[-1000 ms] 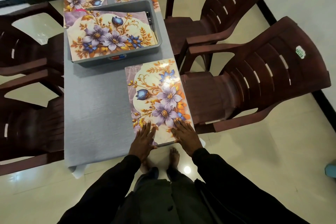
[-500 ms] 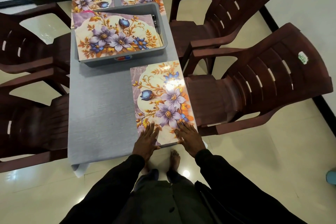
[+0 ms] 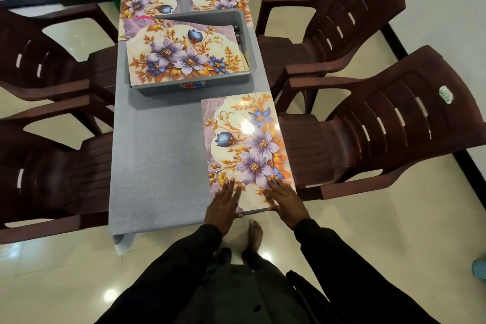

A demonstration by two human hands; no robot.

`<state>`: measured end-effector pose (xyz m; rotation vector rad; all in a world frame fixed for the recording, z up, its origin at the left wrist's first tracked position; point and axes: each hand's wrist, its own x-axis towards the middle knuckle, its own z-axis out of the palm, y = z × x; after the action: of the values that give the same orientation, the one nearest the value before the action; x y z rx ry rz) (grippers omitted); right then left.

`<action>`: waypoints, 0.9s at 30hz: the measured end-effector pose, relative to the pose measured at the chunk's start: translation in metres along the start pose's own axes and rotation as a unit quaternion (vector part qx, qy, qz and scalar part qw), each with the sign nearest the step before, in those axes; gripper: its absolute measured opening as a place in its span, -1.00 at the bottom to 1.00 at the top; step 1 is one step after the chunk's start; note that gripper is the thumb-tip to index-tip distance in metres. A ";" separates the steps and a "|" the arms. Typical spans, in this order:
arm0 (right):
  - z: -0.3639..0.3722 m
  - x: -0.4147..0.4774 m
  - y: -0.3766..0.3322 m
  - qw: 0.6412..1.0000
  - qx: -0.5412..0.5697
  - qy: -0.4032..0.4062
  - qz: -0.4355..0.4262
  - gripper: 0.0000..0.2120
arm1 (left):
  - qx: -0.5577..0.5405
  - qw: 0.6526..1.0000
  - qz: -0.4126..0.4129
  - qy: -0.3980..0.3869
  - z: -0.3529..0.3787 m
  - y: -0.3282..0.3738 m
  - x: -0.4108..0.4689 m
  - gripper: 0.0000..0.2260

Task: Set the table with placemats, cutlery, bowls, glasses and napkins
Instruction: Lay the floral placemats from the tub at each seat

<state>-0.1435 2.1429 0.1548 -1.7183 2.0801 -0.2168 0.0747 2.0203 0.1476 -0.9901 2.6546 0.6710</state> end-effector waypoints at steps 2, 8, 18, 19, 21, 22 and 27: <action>0.000 0.001 -0.001 1.000 0.004 0.003 0.005 -0.40 | -0.004 1.000 0.008 0.003 0.000 -0.002 -0.001 -0.20; -0.015 0.004 -0.017 1.000 -0.011 0.010 0.013 -0.39 | -0.027 0.997 0.065 0.029 -0.004 -0.026 -0.010 -0.24; -0.083 0.116 -0.082 0.990 0.068 0.107 0.066 -0.78 | -0.236 0.955 -0.069 0.167 -0.135 -0.121 -0.004 -0.47; -0.092 0.133 -0.088 0.988 0.075 0.120 0.059 -0.79 | -0.253 0.946 -0.081 0.186 -0.147 -0.136 0.001 -0.50; -0.109 0.169 -0.097 0.986 0.085 0.136 0.050 -0.80 | -0.294 0.925 -0.108 0.216 -0.174 -0.158 0.014 -0.67; -0.117 0.189 -0.101 0.985 0.092 0.138 0.050 -0.81 | -0.319 0.912 -0.123 0.228 -0.188 -0.168 0.022 -0.76; -0.157 0.282 -0.109 0.977 0.139 0.155 0.055 -0.83 | -0.336 0.888 -0.156 0.271 -0.253 -0.208 0.066 -0.84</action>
<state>-0.1510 1.8232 0.2727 -1.4718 2.2239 -0.7457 0.1502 1.7199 0.2736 -1.9951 2.5976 1.4642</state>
